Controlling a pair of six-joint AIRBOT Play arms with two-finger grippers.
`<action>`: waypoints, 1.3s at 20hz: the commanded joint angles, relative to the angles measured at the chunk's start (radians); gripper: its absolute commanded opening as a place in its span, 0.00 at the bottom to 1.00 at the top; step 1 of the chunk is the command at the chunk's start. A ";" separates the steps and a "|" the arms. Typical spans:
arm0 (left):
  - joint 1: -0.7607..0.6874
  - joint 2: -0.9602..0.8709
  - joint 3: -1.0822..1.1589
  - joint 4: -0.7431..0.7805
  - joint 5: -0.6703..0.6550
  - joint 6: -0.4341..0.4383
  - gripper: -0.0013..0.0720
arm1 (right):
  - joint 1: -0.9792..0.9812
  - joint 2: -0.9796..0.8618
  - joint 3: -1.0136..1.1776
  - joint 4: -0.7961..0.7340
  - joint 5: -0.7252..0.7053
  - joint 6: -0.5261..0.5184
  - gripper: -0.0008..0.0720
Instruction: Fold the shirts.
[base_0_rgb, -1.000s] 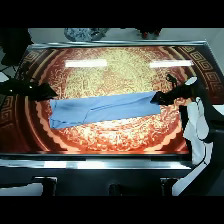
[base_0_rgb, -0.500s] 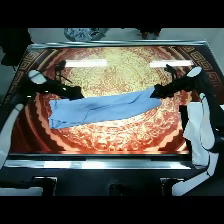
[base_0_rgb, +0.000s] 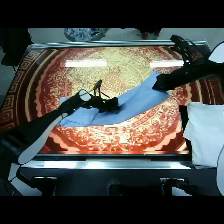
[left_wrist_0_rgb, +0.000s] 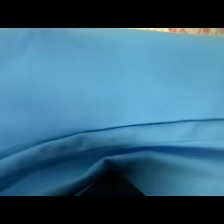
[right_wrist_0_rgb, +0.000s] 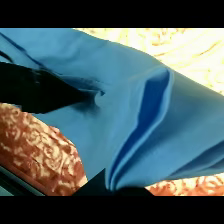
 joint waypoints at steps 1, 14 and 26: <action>-0.092 -0.067 0.001 -0.229 0.080 -0.005 0.06 | 0.014 0.090 0.001 -0.031 0.014 0.053 0.07; 0.460 0.430 0.003 0.334 -0.147 0.140 0.06 | 0.341 -0.147 0.001 0.250 -0.394 0.056 0.07; 0.690 0.664 -0.032 0.357 -0.270 0.175 0.06 | 0.608 -0.551 0.001 0.428 -0.605 0.088 0.90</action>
